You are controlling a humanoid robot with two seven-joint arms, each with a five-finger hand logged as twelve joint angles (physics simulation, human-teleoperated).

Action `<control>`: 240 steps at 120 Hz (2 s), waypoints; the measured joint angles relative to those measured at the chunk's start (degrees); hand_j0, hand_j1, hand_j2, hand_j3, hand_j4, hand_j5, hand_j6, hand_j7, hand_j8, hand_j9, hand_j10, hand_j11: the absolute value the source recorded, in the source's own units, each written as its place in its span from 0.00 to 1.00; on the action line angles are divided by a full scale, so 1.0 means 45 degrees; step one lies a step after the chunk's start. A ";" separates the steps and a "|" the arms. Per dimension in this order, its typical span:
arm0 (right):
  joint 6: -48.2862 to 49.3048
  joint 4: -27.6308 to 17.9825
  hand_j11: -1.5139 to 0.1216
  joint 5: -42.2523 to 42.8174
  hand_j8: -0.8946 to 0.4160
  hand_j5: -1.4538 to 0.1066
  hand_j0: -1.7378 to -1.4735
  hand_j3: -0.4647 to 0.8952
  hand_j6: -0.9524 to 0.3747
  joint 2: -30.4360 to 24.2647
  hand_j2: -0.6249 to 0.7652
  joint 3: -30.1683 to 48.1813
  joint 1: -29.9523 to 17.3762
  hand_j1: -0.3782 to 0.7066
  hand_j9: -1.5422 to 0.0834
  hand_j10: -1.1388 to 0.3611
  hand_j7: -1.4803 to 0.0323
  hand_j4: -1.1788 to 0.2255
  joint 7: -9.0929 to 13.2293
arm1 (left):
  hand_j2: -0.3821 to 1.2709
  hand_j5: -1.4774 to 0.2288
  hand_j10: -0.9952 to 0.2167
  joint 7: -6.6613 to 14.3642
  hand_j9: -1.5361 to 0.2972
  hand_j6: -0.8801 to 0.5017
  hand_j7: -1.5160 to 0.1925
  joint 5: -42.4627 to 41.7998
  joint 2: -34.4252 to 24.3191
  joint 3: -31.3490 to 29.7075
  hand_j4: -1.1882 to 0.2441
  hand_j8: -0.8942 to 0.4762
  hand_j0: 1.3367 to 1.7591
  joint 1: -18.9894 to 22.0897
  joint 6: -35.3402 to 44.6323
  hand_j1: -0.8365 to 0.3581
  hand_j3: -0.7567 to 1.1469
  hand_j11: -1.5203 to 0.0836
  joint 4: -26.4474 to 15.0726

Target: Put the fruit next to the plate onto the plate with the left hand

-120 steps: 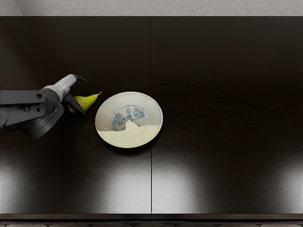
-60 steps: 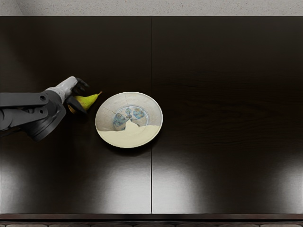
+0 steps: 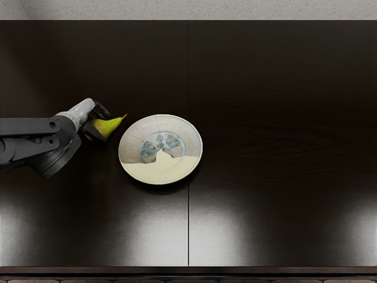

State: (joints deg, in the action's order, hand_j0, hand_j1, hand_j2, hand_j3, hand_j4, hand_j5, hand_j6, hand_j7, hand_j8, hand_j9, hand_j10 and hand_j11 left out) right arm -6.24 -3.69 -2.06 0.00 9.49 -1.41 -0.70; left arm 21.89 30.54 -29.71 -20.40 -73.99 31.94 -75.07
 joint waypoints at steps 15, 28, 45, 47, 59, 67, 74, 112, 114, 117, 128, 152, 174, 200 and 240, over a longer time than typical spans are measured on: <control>0.0001 0.0000 0.93 0.0005 0.68 0.93 0.30 0.34 0.72 0.0000 0.45 0.0000 0.0000 0.03 0.95 0.76 0.98 0.84 0.0000 | 0.28 0.45 0.44 0.0005 0.44 0.38 0.47 0.0040 -0.0019 0.0007 0.48 0.40 0.75 0.0058 -0.0011 0.52 0.40 0.50 0.0011; 0.0003 0.0000 0.93 0.0006 0.68 0.93 0.30 0.34 0.72 0.0000 0.45 0.0000 0.0000 0.03 0.95 0.76 0.98 0.84 0.0000 | 0.31 0.42 0.47 0.0015 0.42 0.41 0.44 0.0041 -0.0035 0.0009 0.49 0.42 0.74 0.0090 -0.0014 0.50 0.40 0.46 0.0017; 0.0000 0.0000 0.93 0.0004 0.68 0.93 0.30 0.34 0.72 0.0000 0.45 0.0000 0.0000 0.03 0.95 0.76 0.98 0.84 0.0000 | 0.34 0.37 0.48 0.0016 0.37 0.45 0.38 0.0034 -0.0072 0.0009 0.53 0.45 0.74 0.0113 -0.0021 0.48 0.40 0.41 0.0020; 0.0000 0.0000 0.93 0.0001 0.68 0.93 0.30 0.34 0.72 0.0000 0.45 0.0000 0.0000 0.03 0.95 0.76 0.98 0.84 0.0000 | 0.35 0.36 0.49 0.0020 0.36 0.46 0.38 0.0030 -0.0076 0.0008 0.53 0.46 0.74 0.0113 -0.0027 0.48 0.40 0.40 0.0019; 0.0005 0.0000 0.93 0.0003 0.68 0.93 0.30 0.34 0.72 0.0000 0.45 0.0000 0.0000 0.03 0.95 0.76 0.98 0.84 0.0000 | 0.36 0.31 0.51 0.0022 0.33 0.49 0.33 0.0020 -0.0116 0.0006 0.55 0.50 0.74 0.0112 -0.0048 0.46 0.40 0.36 0.0020; 0.0005 0.0000 0.93 0.0005 0.68 0.93 0.30 0.34 0.72 0.0000 0.45 0.0000 0.0000 0.03 0.95 0.76 0.98 0.84 0.0000 | 0.40 0.28 0.53 0.0025 0.31 0.52 0.31 -0.0017 -0.0246 0.0003 0.56 0.50 0.74 0.0113 -0.0070 0.45 0.40 0.34 0.0013; 0.0004 0.0000 0.93 0.0003 0.68 0.93 0.30 0.34 0.72 0.0000 0.45 0.0000 0.0000 0.03 0.95 0.76 0.98 0.84 0.0000 | 0.42 0.26 0.56 0.0034 0.30 0.54 0.30 -0.0073 -0.0292 -0.0002 0.58 0.53 0.74 0.0099 -0.0063 0.42 0.40 0.34 0.0007; 0.0000 0.0000 0.93 0.0006 0.68 0.93 0.30 0.34 0.72 0.0000 0.45 0.0000 0.0000 0.03 0.95 0.76 0.98 0.84 0.0000 | 0.48 0.22 0.55 0.0012 0.28 0.50 0.27 -0.0122 -0.0536 0.0305 0.41 0.54 0.74 -0.0049 -0.0044 0.40 0.40 0.32 -0.0023; 0.0000 0.0000 0.93 0.0005 0.68 0.93 0.30 0.34 0.72 0.0000 0.45 0.0000 0.0000 0.03 0.95 0.76 0.98 0.84 0.0000 | 0.48 0.22 0.55 0.0012 0.28 0.50 0.27 -0.0119 -0.0570 0.0339 0.41 0.54 0.75 -0.0067 -0.0049 0.40 0.40 0.32 -0.0026; 0.0000 0.0000 0.93 0.0002 0.68 0.93 0.30 0.34 0.72 0.0000 0.45 0.0000 0.0000 0.03 0.95 0.76 0.98 0.84 0.0000 | 0.48 0.22 0.55 0.0007 0.28 0.50 0.27 -0.0119 -0.0627 0.0383 0.41 0.53 0.75 -0.0093 -0.0046 0.40 0.40 0.32 -0.0031; 0.0001 0.0000 0.93 0.0003 0.68 0.93 0.30 0.34 0.72 0.0000 0.45 0.0000 0.0000 0.03 0.95 0.76 0.98 0.84 0.0000 | 0.49 0.21 0.55 0.0014 0.28 0.49 0.27 -0.0101 -0.0692 0.0547 0.39 0.54 0.75 -0.0234 -0.0045 0.39 0.40 0.32 -0.0040; 0.0000 0.0000 0.93 0.0006 0.68 0.93 0.30 0.34 0.72 0.0000 0.45 0.0000 0.0000 0.03 0.95 0.76 0.98 0.84 0.0000 | 0.53 0.22 0.54 0.0011 0.28 0.48 0.28 -0.0046 -0.0762 0.0923 0.38 0.53 0.75 -0.0481 -0.0040 0.37 0.40 0.33 -0.0054; 0.0003 0.0000 0.93 0.0001 0.68 0.93 0.30 0.34 0.72 0.0000 0.45 0.0000 0.0000 0.03 0.95 0.76 0.98 0.84 0.0000 | 0.53 0.22 0.54 0.0009 0.29 0.48 0.28 -0.0035 -0.0744 0.1172 0.37 0.53 0.75 -0.0791 -0.0041 0.37 0.40 0.33 -0.0102; 0.0002 0.0000 0.93 0.0006 0.68 0.93 0.30 0.34 0.72 0.0000 0.45 0.0000 0.0000 0.03 0.95 0.76 0.98 0.84 0.0000 | 0.54 0.22 0.54 -0.0010 0.29 0.48 0.28 -0.0030 -0.0515 0.1338 0.37 0.52 0.75 -0.1282 -0.0048 0.37 0.40 0.33 -0.0217; 0.0002 0.0000 0.93 0.0000 0.68 0.93 0.30 0.34 0.72 0.0000 0.45 0.0000 0.0000 0.03 0.95 0.76 0.98 0.84 0.0000 | 0.54 0.24 0.50 -0.0104 0.29 0.42 0.29 -0.0040 0.0879 0.1369 0.36 0.48 0.75 -0.1858 -0.0028 0.40 0.40 0.34 -0.0316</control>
State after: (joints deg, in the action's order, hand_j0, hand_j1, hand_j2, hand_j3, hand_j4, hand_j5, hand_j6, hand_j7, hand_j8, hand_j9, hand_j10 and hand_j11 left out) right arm -6.23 -3.69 -2.06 0.00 9.49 -1.41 -0.70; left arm 21.42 30.36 -25.75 -14.24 -82.35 31.82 -76.49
